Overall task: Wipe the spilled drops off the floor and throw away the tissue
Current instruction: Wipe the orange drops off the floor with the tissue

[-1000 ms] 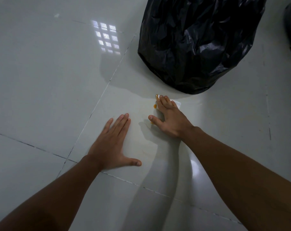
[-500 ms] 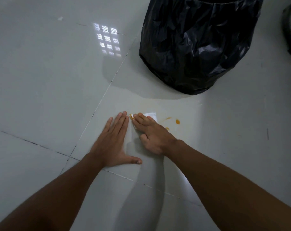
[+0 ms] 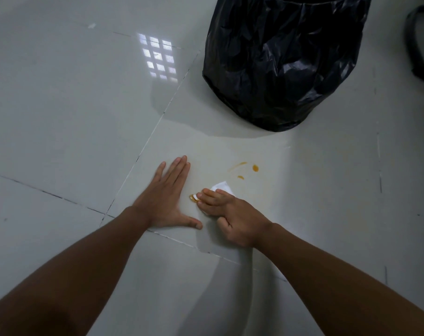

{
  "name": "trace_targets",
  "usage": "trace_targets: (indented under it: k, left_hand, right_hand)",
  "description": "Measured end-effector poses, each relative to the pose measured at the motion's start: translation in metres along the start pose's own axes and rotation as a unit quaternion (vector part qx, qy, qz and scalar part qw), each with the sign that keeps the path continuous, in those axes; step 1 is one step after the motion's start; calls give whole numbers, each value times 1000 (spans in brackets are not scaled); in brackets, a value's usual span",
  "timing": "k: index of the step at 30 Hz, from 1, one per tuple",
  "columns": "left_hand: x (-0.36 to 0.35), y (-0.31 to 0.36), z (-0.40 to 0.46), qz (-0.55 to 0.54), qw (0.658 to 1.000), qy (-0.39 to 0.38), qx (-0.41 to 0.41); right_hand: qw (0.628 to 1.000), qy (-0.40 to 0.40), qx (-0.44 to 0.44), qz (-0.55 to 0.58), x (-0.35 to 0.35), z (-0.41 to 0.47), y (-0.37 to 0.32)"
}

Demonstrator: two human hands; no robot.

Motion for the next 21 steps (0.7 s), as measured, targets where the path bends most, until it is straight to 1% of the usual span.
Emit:
trace_targets:
  k: [3,8,13,15,19,21]
  left_hand:
    - [1,1,0,2,1000,-7,2]
    - [0,2,1,4,1000,-12,8]
    - [3,4,0,-1,1000,-16,10]
    - [4,5,0,-3,1000,-16,8]
    - [3,5,0,0,1000,-12,10]
    - [2,5,0,-2,1000,-9,8]
  right_hand:
    - [1000,12,19,-9,-6,-21,0]
    - [998,10,54,-29,-8,-59,9]
    - [995,50,69,-59,11,-100,28]
    - [992,77,58,-78,21,-114,37]
    - [987,128,-20,-92,33,-133,53]
    - [984,146,-43,-94,32,-133,56]
Point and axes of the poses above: each hand's wrist, its own z-axis towards the middle knuckle, its own x-axis out of the back of the hand, y = z × x, the point moved 2 cm from there along z, towards the middle knuckle, and after that the axes turned 7 degrees about z, right-handed, at the moved point
